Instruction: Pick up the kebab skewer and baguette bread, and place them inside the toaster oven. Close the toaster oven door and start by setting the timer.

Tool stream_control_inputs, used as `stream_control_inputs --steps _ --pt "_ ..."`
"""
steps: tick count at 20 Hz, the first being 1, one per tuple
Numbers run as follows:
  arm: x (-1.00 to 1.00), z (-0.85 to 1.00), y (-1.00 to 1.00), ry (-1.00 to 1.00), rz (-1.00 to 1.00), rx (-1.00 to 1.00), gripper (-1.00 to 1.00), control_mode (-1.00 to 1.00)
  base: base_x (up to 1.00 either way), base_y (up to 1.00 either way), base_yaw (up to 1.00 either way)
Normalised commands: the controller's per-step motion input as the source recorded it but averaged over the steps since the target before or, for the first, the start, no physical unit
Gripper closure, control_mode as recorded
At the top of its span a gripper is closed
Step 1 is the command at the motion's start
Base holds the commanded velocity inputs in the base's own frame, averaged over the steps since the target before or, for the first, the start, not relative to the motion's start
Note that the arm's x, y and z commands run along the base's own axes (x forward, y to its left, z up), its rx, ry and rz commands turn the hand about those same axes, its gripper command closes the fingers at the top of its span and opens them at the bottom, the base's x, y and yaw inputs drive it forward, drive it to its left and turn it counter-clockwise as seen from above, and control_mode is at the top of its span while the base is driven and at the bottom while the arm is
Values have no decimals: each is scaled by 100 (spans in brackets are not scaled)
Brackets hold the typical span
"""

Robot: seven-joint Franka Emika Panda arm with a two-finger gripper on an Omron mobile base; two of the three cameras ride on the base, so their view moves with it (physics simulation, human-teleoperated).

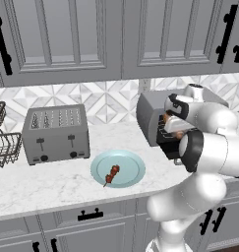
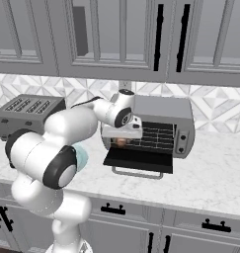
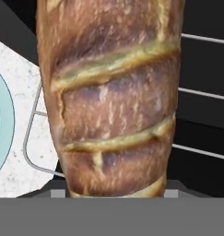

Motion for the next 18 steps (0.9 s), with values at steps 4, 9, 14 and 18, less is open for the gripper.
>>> stream_control_inputs --steps 4,9,14,18 --pt "-10 15 0 -4 0 -2 -100 -100 0 0 0" --pt "-49 6 0 0 0 -2 -100 -100 0 0 0" --pt "-81 0 9 0 -2 0 -100 -100 0 0 0" --pt "-79 0 81 2 -18 0 -100 -100 0 0 0"
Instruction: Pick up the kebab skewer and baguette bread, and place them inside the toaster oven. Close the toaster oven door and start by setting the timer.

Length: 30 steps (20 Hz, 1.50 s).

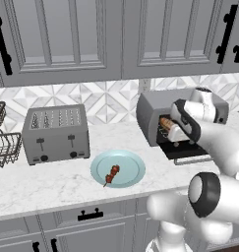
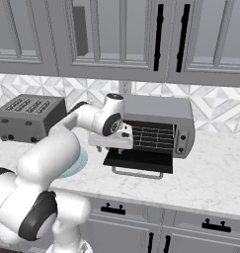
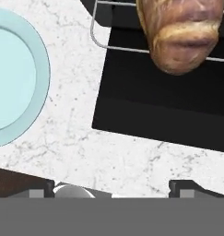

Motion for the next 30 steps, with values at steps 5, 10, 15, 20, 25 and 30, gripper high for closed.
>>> stream_control_inputs --steps 5,10,15,20,25,30 --pt "-31 0 100 5 -36 0 -100 -100 0 0 0" --pt "-22 0 100 1 -36 3 -100 -100 0 0 0" --pt "0 0 100 1 -37 5 -100 -100 0 0 0" --pt "0 0 54 1 -28 7 -100 -100 0 0 0" --pt "14 -4 17 0 -31 7 -100 -100 0 0 0" --pt "17 0 1 0 -17 9 -100 -100 0 0 0"
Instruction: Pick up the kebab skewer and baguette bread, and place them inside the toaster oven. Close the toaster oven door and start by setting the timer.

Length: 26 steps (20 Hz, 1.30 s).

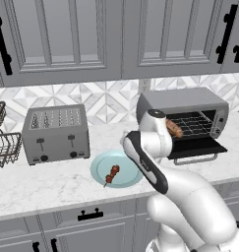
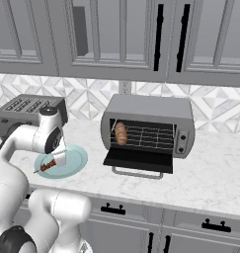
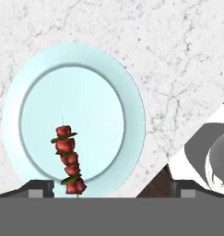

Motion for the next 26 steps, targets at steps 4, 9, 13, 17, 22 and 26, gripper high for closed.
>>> stream_control_inputs --steps 4,9,13,17,22,26 --pt "13 0 9 0 -9 8 -100 -100 0 0 0" --pt "3 0 18 0 -16 4 -100 -100 0 0 0" --pt "-4 0 4 0 1 0 -100 -100 0 0 0" --pt "0 -11 17 1 22 0 -100 -100 0 0 0" --pt "0 -9 17 5 33 0 -100 -100 0 0 0" --pt "-3 -5 23 4 29 0 -100 -100 0 0 0"
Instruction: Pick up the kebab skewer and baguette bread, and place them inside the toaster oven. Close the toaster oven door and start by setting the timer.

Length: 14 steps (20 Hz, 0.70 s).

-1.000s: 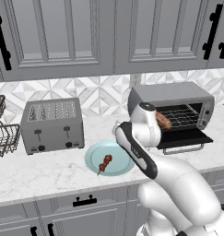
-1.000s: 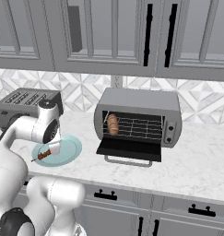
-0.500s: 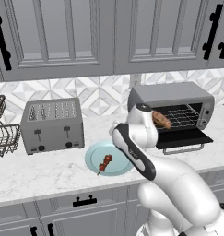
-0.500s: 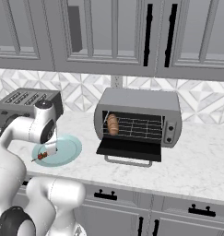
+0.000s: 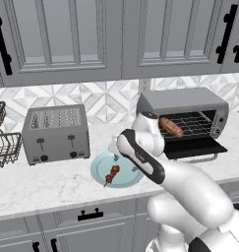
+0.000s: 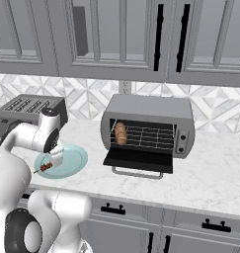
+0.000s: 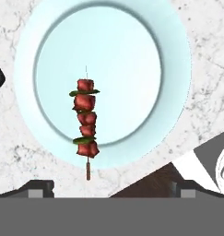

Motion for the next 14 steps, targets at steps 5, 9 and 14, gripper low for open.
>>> stream_control_inputs --steps 5,9,14 --pt "-6 -23 33 0 16 0 -100 -100 0 0 0" --pt "-8 -24 23 3 4 0 -100 -100 0 0 0" --pt "0 -21 13 5 0 0 -100 -100 0 0 0"
